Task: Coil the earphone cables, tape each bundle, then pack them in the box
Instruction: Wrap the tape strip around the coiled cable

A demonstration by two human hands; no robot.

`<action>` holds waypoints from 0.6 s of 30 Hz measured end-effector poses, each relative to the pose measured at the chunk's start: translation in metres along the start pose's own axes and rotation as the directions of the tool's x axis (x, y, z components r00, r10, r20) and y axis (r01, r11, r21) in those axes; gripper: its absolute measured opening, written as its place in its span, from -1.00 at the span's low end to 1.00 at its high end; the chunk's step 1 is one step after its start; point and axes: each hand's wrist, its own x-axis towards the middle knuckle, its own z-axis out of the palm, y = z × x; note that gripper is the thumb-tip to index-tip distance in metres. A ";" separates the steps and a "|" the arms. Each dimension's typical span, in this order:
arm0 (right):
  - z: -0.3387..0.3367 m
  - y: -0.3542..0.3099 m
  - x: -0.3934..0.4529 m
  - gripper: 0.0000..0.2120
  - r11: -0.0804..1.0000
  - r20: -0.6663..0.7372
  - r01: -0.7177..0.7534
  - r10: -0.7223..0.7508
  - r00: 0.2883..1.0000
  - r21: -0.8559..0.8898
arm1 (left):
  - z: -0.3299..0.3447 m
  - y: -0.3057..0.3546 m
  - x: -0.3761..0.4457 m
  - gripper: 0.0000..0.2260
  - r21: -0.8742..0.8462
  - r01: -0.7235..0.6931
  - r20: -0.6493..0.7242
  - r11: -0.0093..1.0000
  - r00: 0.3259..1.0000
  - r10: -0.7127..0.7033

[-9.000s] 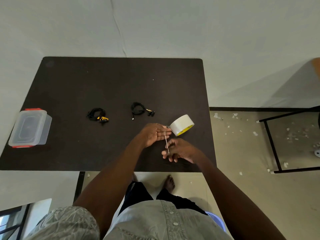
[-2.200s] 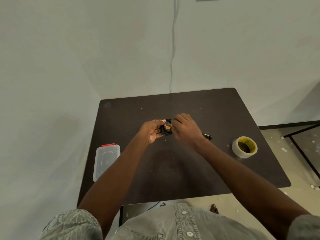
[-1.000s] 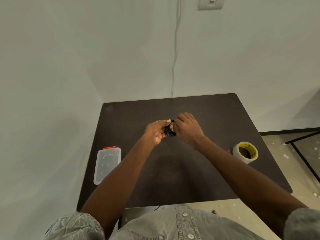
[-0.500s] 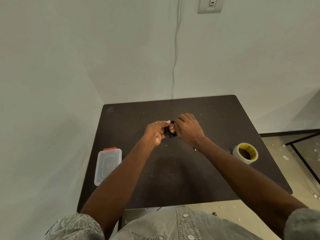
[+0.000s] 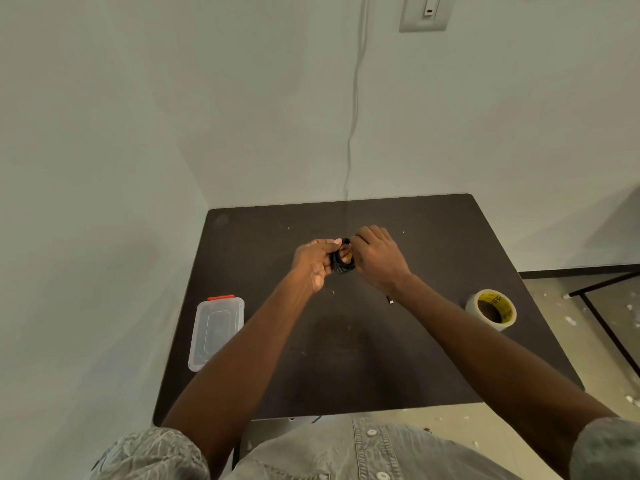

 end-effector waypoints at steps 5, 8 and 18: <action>-0.006 -0.001 0.003 -0.71 0.999 0.071 -0.040 0.039 0.997 0.014 | 0.003 0.001 -0.001 -0.92 0.019 -0.053 -0.011 0.998 0.998 0.054; -0.005 0.000 0.005 -0.71 0.996 0.091 -0.076 0.072 0.993 0.039 | 0.005 0.002 -0.003 -0.92 0.015 -0.083 -0.023 0.996 0.996 0.083; -0.010 -0.003 0.006 -0.77 0.962 0.056 -0.183 0.175 0.983 0.204 | 0.013 0.004 -0.012 -0.90 -0.047 -0.164 0.003 0.985 0.986 0.164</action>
